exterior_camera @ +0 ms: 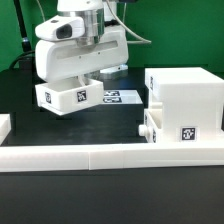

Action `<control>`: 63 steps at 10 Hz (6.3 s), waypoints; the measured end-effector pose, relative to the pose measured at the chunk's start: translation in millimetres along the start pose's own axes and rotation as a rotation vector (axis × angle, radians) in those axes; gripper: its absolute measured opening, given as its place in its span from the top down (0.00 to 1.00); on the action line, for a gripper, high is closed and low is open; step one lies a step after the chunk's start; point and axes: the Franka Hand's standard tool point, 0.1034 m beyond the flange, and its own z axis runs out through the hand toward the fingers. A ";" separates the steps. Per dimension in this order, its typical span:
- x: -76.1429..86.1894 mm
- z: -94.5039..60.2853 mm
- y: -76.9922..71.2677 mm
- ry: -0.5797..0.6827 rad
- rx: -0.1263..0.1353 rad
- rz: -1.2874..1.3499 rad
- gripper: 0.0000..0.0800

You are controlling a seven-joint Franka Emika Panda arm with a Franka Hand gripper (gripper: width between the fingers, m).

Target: Assemble drawer

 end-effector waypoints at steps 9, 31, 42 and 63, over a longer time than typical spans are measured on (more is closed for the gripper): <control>26.0 -7.8 33.9 -0.023 -0.020 -0.667 0.95; 112.5 -13.1 34.8 -0.009 -0.077 -0.809 0.95; 116.1 -14.0 35.2 -0.021 -0.071 -0.791 0.95; 120.2 -10.5 30.3 -0.004 -0.090 -0.793 0.94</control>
Offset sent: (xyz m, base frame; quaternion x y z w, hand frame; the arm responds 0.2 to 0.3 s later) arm 0.0327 0.0077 0.0184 -0.0201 -0.0206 -0.1745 0.9842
